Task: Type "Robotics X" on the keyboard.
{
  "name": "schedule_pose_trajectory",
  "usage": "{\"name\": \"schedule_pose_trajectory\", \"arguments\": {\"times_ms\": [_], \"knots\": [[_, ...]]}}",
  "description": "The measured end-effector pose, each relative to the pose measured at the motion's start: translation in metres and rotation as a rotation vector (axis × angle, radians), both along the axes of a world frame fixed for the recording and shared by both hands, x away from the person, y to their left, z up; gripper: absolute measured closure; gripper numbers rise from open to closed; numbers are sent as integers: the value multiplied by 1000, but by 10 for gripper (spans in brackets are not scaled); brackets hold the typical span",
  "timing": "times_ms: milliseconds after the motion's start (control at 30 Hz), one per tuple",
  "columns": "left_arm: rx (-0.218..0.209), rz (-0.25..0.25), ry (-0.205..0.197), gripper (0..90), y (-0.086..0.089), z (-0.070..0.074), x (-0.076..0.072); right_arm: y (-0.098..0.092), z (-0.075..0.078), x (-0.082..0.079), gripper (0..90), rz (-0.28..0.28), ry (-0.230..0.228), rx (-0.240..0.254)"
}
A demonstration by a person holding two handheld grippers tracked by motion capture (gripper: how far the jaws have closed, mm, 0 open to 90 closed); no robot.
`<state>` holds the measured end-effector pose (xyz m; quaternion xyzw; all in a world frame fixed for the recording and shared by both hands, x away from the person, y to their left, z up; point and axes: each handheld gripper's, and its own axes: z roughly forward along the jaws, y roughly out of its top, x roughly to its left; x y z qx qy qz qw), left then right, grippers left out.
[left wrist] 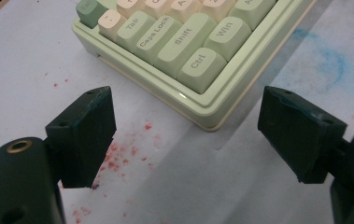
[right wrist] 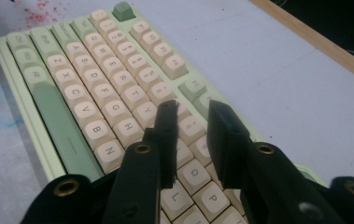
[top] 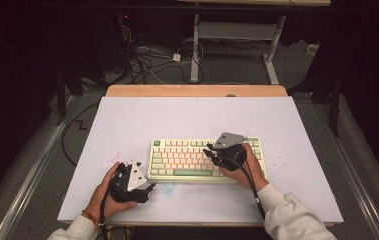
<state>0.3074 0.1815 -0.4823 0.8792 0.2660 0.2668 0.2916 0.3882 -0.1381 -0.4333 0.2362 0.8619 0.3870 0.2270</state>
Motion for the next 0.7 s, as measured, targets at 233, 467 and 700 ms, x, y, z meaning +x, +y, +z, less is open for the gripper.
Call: {"name": "schedule_pose_trajectory", "arguments": {"times_ms": [233,467,700], "knots": [[-14,6,7,181,1,0,0,-5,9,-7,478,0,-46,24],[-36,18,6,185,2,2,0,-15,16,-15,323,-43,-97,60],[-56,17,-4,201,4,5,-1,-27,19,-24,275,-65,-127,75]]}}
